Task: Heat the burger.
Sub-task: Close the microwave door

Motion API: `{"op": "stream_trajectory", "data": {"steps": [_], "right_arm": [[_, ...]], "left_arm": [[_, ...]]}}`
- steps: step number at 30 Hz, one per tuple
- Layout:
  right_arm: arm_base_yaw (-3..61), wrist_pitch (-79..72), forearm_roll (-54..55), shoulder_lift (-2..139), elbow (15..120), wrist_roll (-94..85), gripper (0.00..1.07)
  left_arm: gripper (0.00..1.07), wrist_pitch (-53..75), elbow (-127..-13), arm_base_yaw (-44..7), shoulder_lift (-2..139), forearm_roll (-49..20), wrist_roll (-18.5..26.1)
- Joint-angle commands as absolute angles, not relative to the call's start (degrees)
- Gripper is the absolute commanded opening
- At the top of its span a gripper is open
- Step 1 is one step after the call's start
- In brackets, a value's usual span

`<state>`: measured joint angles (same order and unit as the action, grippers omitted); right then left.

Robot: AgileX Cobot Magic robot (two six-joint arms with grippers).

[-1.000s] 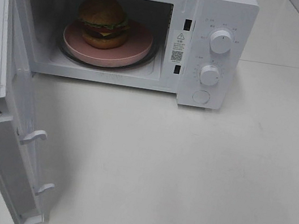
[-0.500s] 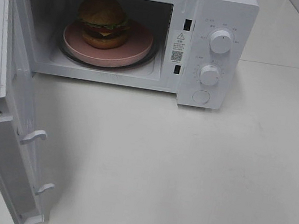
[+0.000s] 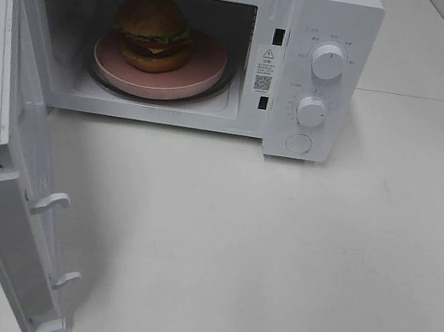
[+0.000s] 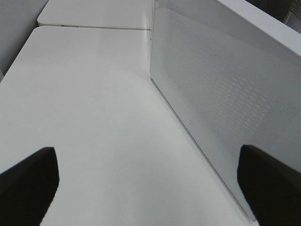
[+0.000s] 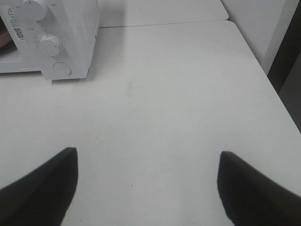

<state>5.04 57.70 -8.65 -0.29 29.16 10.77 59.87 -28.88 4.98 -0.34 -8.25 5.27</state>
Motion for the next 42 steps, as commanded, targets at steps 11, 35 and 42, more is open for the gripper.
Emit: {"op": "stream_trajectory", "data": {"steps": [11,35,42], "right_arm": [[4.58,57.75,-8.54,-1.72,29.05,11.17,0.76],[4.58,57.75,-8.54,-1.72,29.05,11.17,0.76],[4.58,57.75,-8.54,-1.72,29.05,11.17,0.76]], "left_arm": [[0.98,59.42,-28.88,4.81,-1.38,-8.48,5.04],[0.85,53.69,-31.74,4.81,4.07,-9.22,4.81],[0.43,48.70,-31.46,4.81,9.28,-9.40,4.81]]}}
